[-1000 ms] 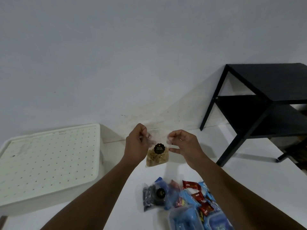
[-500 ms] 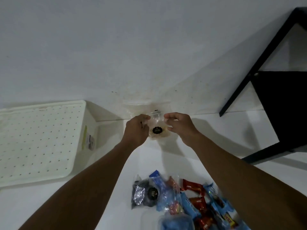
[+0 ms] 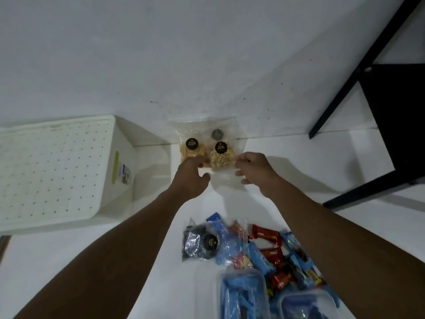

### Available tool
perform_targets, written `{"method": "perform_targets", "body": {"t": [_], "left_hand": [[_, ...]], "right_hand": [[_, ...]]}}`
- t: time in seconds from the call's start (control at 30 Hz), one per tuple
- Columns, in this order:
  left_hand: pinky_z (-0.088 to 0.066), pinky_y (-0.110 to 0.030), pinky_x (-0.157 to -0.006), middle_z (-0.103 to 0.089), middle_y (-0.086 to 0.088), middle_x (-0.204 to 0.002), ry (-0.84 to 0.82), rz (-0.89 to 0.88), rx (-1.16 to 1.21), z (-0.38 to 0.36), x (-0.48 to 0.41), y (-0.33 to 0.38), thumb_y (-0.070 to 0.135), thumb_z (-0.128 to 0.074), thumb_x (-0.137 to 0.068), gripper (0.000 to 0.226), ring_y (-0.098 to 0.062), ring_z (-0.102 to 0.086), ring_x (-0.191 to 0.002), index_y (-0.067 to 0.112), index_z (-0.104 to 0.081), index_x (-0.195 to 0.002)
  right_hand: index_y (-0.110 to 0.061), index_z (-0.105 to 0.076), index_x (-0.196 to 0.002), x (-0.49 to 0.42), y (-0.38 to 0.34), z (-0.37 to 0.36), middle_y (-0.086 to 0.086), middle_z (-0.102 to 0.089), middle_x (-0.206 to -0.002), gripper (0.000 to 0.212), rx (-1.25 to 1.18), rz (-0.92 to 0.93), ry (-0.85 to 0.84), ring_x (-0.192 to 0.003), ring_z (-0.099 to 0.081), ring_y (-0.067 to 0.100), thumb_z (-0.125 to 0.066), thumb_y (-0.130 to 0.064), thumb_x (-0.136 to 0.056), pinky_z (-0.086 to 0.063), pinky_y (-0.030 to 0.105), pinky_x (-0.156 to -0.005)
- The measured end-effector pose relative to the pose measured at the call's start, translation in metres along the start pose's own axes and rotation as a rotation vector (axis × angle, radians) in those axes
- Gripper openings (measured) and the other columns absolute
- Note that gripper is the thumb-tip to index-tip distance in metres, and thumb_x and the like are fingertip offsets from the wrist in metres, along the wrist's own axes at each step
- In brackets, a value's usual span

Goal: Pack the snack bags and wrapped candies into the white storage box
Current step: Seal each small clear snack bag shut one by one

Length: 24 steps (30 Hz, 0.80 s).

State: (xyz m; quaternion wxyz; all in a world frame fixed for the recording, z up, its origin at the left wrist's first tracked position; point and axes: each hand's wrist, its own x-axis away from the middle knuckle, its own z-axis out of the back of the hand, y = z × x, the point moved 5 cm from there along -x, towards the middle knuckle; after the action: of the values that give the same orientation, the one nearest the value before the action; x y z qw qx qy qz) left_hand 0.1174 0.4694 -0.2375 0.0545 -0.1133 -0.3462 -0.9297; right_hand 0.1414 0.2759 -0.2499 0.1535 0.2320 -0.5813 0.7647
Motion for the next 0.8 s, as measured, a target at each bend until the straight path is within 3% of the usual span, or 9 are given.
{"method": "perform_targets", "body": {"t": [0.07,0.17,0.23,0.3,0.4,0.53,0.67,0.73,0.8], "left_hand": [[-0.047,-0.025,-0.088,-0.064,-0.003,-0.115,-0.148,-0.02,-0.036,-0.021,0.022,-0.008,0.016,-0.07,-0.088,0.036,-0.019,-0.061,-0.101,0.021,-0.063,-0.123],[-0.048,-0.032,-0.099,-0.064,-0.004,-0.124,-0.322,-0.052,-0.125,-0.052,0.052,-0.016,0.017,-0.071,-0.085,0.045,-0.021,-0.061,-0.114,0.022,-0.061,-0.129],[-0.046,-0.036,-0.105,-0.058,-0.005,-0.134,-0.421,-0.04,-0.164,-0.068,0.07,-0.018,0.015,-0.066,-0.086,0.052,-0.023,-0.056,-0.123,0.022,-0.055,-0.136],[-0.046,-0.04,-0.106,-0.055,-0.005,-0.139,-0.471,-0.053,-0.247,-0.08,0.083,-0.019,0.016,-0.066,-0.085,0.059,-0.025,-0.054,-0.127,0.023,-0.05,-0.141],[-0.046,-0.044,-0.106,-0.053,-0.003,-0.143,-0.458,-0.075,-0.393,-0.087,0.098,-0.02,0.022,-0.068,-0.083,0.071,-0.027,-0.051,-0.129,0.029,-0.04,-0.147],[-0.047,-0.043,-0.103,-0.056,-0.003,-0.138,-0.403,-0.054,-0.392,-0.082,0.108,-0.025,0.026,-0.068,-0.082,0.071,-0.028,-0.052,-0.127,0.029,-0.038,-0.147],[-0.049,-0.039,-0.097,-0.061,-0.005,-0.124,-0.289,-0.003,-0.229,-0.053,0.108,-0.028,0.033,-0.068,-0.084,0.063,-0.025,-0.059,-0.115,0.031,-0.041,-0.142],[-0.047,-0.029,-0.087,-0.063,-0.003,-0.112,-0.231,0.008,-0.119,-0.03,0.108,-0.024,0.032,-0.071,-0.086,0.047,-0.02,-0.06,-0.104,0.027,-0.052,-0.129],[-0.041,-0.024,-0.078,-0.062,0.002,-0.102,-0.158,0.012,-0.029,-0.004,0.107,-0.018,0.034,-0.074,-0.086,0.029,-0.016,-0.059,-0.094,0.024,-0.06,-0.109]], "right_hand": [[-0.019,-0.069,-0.085,0.017,0.027,-0.006,0.006,-0.07,-0.096,0.01,0.134,-0.012,0.002,-0.091,-0.067,0.024,-0.06,-0.017,-0.091,-0.052,0.033,-0.07],[-0.01,-0.072,-0.084,0.041,0.064,-0.008,0.009,-0.073,-0.092,0.015,0.426,-0.039,0.058,-0.089,-0.067,0.025,-0.06,-0.019,-0.087,-0.055,0.034,-0.08],[-0.003,-0.066,-0.071,0.059,0.088,-0.01,0.01,-0.068,-0.071,0.018,0.514,-0.102,0.045,-0.07,-0.066,0.024,-0.059,-0.016,-0.081,-0.058,0.037,-0.074],[-0.005,-0.054,-0.061,0.074,0.104,-0.012,0.006,-0.054,-0.057,0.027,0.571,-0.157,0.022,-0.055,-0.056,0.02,-0.063,-0.022,-0.08,-0.052,0.032,-0.059],[-0.009,-0.051,-0.059,0.09,0.119,-0.016,0.003,-0.052,-0.057,0.042,0.601,-0.195,0.0,-0.056,-0.055,0.019,-0.069,-0.038,-0.083,-0.041,0.024,-0.05],[0.0,-0.072,-0.081,0.099,0.116,-0.025,0.011,-0.071,-0.082,0.019,0.637,-0.102,-0.017,-0.084,-0.068,0.028,-0.059,-0.014,-0.084,-0.053,0.029,-0.07],[-0.006,-0.071,-0.09,0.105,0.083,-0.035,0.009,-0.073,-0.095,0.016,0.513,0.012,-0.056,-0.091,-0.067,0.024,-0.056,-0.009,-0.088,-0.054,0.033,-0.08],[-0.012,-0.067,-0.087,0.108,0.057,-0.04,0.004,-0.071,-0.092,0.013,0.451,0.085,-0.107,-0.087,-0.067,0.023,-0.055,-0.008,-0.089,-0.055,0.031,-0.075],[-0.017,-0.062,-0.08,0.113,0.029,-0.047,0.002,-0.07,-0.081,0.018,0.417,0.151,-0.155,-0.073,-0.069,0.021,-0.053,-0.003,-0.088,-0.053,0.025,-0.058]]}}
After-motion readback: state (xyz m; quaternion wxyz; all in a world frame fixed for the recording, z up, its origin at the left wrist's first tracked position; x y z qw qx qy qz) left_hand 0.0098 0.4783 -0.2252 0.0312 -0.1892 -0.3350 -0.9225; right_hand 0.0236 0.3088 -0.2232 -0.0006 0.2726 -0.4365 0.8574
